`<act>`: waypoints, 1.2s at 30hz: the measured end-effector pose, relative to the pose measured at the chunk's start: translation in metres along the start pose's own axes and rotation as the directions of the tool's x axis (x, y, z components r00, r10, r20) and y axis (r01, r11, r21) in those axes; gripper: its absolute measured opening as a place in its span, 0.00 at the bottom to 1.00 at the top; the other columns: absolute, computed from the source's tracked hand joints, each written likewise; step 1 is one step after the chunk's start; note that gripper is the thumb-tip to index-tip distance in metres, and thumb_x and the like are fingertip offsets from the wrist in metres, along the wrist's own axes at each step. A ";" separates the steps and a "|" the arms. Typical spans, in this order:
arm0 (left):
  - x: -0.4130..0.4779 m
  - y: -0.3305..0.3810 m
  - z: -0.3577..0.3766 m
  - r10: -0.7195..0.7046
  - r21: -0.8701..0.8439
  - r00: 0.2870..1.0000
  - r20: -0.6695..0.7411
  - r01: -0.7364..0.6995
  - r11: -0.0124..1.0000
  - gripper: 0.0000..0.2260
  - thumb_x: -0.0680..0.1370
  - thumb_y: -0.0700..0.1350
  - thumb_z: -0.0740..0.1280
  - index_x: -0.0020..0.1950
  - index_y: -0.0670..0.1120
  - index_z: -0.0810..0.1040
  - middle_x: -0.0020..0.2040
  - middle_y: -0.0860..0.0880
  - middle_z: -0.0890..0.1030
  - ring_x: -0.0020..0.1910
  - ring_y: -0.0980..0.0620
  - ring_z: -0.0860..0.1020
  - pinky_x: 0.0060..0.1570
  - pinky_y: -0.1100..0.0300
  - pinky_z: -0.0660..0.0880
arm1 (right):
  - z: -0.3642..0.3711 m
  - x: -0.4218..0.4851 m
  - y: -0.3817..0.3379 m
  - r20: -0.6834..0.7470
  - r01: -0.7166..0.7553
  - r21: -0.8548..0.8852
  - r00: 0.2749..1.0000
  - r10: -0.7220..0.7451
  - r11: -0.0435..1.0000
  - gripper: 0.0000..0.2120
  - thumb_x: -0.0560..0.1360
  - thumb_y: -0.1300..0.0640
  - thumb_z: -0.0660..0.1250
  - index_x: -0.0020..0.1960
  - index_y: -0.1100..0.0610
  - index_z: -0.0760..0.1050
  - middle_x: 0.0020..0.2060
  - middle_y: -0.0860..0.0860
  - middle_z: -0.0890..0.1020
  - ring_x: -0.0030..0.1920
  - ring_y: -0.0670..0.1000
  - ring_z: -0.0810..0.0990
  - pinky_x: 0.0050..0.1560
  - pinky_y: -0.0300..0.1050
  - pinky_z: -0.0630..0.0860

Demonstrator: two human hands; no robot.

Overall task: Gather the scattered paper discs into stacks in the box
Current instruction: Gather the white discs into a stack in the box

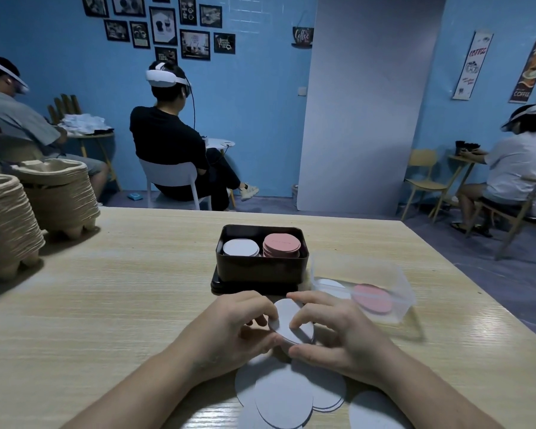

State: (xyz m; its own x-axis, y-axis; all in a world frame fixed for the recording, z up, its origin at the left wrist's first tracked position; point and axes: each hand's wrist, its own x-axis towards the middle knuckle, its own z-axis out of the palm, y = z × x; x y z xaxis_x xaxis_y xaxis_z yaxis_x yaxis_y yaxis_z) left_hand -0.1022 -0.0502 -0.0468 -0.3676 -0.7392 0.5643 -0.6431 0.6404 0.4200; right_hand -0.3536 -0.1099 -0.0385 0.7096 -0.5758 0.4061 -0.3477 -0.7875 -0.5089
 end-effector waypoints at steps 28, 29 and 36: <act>-0.039 0.051 -0.007 -0.141 0.083 0.967 0.214 0.126 0.989 0.27 0.70 0.66 0.72 0.65 0.55 0.78 0.59 0.61 0.79 0.61 0.61 0.73 0.62 0.62 0.70 | -0.016 -0.065 -0.033 -0.137 -0.078 0.038 0.987 0.082 0.996 0.12 0.72 0.41 0.75 0.45 0.49 0.81 0.54 0.45 0.85 0.66 0.37 0.78 0.53 0.38 0.77; -0.039 0.052 -0.006 -0.152 0.085 0.965 0.212 0.137 0.987 0.28 0.69 0.66 0.72 0.66 0.55 0.78 0.59 0.61 0.78 0.61 0.61 0.73 0.63 0.61 0.70 | -0.015 -0.067 -0.034 -0.134 -0.092 0.045 0.986 0.098 0.995 0.12 0.71 0.41 0.76 0.45 0.49 0.81 0.55 0.45 0.85 0.66 0.36 0.77 0.53 0.37 0.77; -0.044 0.054 -0.009 -0.196 0.012 0.980 0.041 0.195 0.981 0.17 0.71 0.57 0.76 0.57 0.54 0.80 0.52 0.61 0.81 0.53 0.62 0.78 0.53 0.60 0.76 | -0.013 -0.069 -0.032 -0.097 -0.155 -0.038 0.984 0.151 0.987 0.12 0.70 0.41 0.76 0.44 0.47 0.78 0.53 0.43 0.84 0.67 0.36 0.75 0.53 0.38 0.75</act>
State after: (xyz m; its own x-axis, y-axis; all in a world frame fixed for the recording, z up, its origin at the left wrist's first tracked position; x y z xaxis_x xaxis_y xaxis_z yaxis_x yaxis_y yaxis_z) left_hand -0.1152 0.0187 -0.0421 -0.2620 -0.8583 0.4413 -0.7106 0.4809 0.5136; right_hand -0.3992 -0.0478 -0.0401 0.5865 -0.7065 0.3960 -0.4767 -0.6964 -0.5364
